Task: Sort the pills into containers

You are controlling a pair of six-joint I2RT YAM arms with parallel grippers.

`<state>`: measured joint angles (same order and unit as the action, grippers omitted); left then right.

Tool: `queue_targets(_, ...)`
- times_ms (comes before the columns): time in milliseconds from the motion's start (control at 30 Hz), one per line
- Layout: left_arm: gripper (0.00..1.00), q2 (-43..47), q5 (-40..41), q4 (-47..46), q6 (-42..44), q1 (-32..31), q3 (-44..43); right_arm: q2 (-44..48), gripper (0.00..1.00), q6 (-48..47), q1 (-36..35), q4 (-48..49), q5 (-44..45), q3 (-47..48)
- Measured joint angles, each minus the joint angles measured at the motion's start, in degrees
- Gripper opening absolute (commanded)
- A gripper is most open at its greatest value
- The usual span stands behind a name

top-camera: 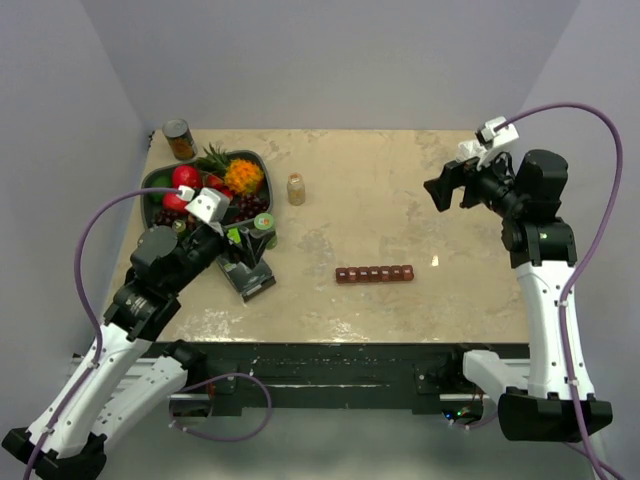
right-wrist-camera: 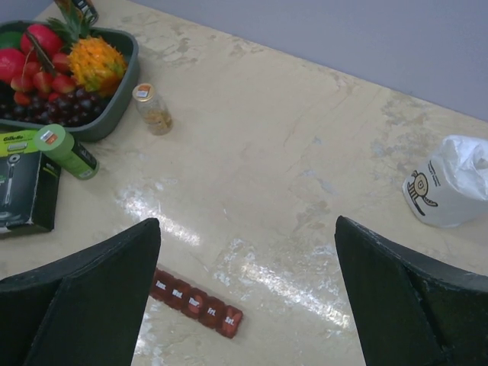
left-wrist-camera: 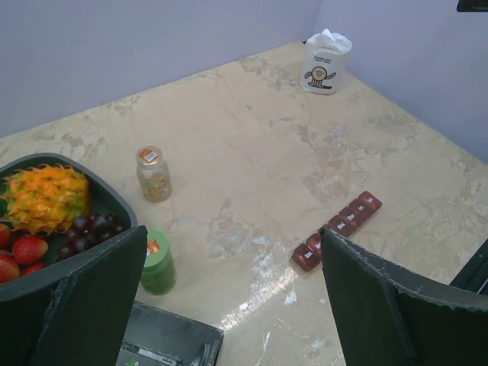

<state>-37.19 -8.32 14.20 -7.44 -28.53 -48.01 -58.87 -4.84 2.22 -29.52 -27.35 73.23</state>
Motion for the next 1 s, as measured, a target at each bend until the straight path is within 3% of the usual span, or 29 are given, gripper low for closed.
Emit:
queue_targets(133, 0.99, -0.5, -1.8, -1.1, 0.6, 0.0, 1.0, -0.8, 0.99, -6.9, 0.2, -2.5, -8.1, 0.7)
queue_targets(333, 0.99, -1.8, -4.6, -3.4, 0.6, 0.0, 3.9, -4.7, 0.99, -28.4, 0.0, -11.4, -27.8, 0.2)
queue_targets(433, 0.99, -3.5, -6.6, -4.4, 0.6, 0.0, 5.0, -6.2, 0.99, -39.5, -0.4, -14.0, -30.7, -3.9)
queue_targets(633, 0.98, -7.7, -11.6, -7.1, 0.6, 0.0, 7.9, -9.4, 0.99, -53.7, -11.3, -14.1, -22.2, -15.6)
queue_targets(1000, 0.93, -12.0, -20.1, -12.1, 1.3, 0.0, 11.9, -14.6, 0.98, -59.8, -21.7, -4.2, -7.0, -22.5)
